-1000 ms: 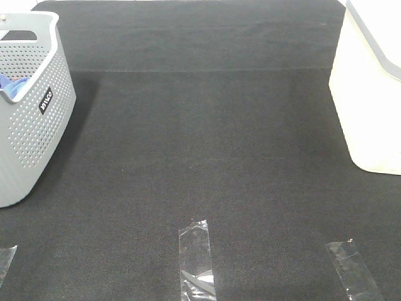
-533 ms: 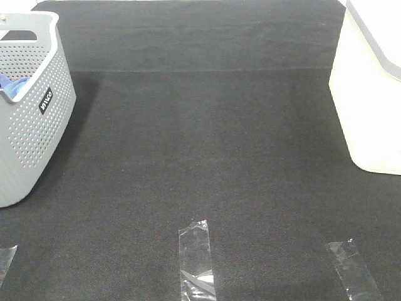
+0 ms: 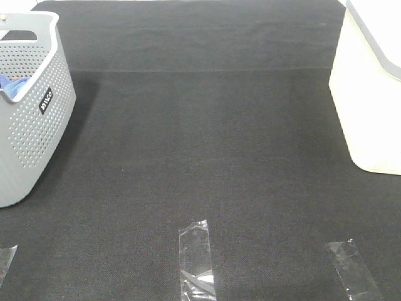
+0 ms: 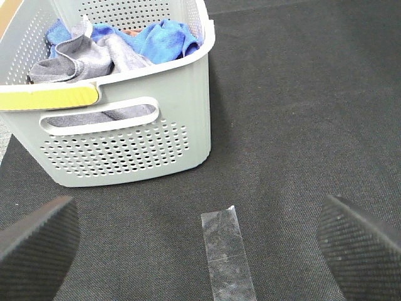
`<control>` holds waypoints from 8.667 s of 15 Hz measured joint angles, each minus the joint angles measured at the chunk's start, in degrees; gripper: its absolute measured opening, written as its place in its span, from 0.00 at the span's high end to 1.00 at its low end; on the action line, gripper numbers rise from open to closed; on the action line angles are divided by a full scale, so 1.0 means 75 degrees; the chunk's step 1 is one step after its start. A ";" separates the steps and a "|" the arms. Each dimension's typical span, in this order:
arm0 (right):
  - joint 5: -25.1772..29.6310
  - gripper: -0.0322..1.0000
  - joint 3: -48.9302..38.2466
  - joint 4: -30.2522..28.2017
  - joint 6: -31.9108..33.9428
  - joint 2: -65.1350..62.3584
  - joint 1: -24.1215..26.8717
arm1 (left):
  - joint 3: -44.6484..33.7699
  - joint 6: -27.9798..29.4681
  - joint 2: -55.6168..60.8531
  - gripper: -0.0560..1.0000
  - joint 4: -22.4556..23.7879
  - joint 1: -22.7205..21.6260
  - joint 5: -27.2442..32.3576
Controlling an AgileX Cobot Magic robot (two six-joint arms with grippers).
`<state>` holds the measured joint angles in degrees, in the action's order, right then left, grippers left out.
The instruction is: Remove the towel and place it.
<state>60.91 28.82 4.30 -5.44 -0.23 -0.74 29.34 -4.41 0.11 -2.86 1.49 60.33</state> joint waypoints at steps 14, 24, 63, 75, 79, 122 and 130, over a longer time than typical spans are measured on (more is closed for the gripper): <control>0.0000 0.29 0.0000 0.0000 0.0000 0.0000 0.0000 | 0.2872 0.0031 -0.7120 0.03 0.0588 0.0000 -0.3636; -0.0008 0.29 0.0000 0.0000 0.0000 0.0000 0.0000 | 0.7212 0.1696 -1.2047 0.16 0.2590 0.0000 -0.2193; -0.0008 0.29 0.0000 0.0000 0.0000 0.0000 0.0000 | 1.1413 0.1429 -1.7280 0.47 0.2101 -0.1849 -0.0474; -0.0008 0.29 0.0000 0.0000 0.0000 0.0000 0.0000 | 1.1413 0.1070 -1.7242 0.95 0.2047 -0.1849 -0.0688; -0.0008 0.29 0.0000 0.0000 0.0000 0.0000 0.0000 | 1.1413 0.0871 -1.6593 0.95 0.1879 -0.1841 -0.0840; -0.0825 0.29 0.0076 1.2643 -1.3514 1.0153 -0.0588 | 1.1413 -0.4553 -1.3476 0.95 -0.6432 0.3491 0.0672; -0.2819 0.29 0.1245 1.2666 -1.4301 1.2506 -0.2490 | 1.1413 -0.4553 -1.3476 0.95 -0.6570 0.3491 0.0374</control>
<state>39.76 38.16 99.29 -112.70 93.56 -19.42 114.94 -38.56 -100.96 -52.14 27.67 63.14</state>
